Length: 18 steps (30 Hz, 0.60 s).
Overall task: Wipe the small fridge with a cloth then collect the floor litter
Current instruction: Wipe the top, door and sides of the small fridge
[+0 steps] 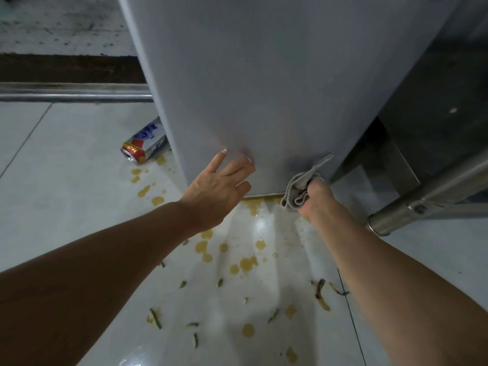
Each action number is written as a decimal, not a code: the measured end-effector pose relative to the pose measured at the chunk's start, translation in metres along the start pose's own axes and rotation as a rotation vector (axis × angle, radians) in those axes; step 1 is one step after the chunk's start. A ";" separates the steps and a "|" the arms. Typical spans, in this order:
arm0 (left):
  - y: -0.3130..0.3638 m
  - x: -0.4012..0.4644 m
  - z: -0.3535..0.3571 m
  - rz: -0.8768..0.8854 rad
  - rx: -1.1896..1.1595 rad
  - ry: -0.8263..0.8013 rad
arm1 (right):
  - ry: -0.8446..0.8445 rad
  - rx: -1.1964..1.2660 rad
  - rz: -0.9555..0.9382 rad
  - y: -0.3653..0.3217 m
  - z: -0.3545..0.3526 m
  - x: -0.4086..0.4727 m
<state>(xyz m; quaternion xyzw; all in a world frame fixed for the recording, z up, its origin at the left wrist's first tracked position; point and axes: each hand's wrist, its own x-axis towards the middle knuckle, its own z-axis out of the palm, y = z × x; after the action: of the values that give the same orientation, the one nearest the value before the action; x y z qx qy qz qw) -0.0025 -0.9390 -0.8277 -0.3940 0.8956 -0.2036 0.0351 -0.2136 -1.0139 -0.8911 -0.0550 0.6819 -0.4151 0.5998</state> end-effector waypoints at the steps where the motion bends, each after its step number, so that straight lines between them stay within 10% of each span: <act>1: -0.002 -0.003 0.000 -0.007 0.002 -0.006 | 0.000 0.001 0.030 -0.001 0.004 -0.005; 18: -0.038 -0.048 0.010 -0.072 -0.044 -0.154 | -0.414 0.203 0.103 0.073 0.081 -0.066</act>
<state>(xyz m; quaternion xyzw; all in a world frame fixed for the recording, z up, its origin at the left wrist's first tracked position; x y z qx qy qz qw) 0.0589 -0.9310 -0.8269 -0.4411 0.8797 -0.1541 0.0881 -0.0950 -0.9691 -0.8808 -0.0436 0.5009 -0.4304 0.7496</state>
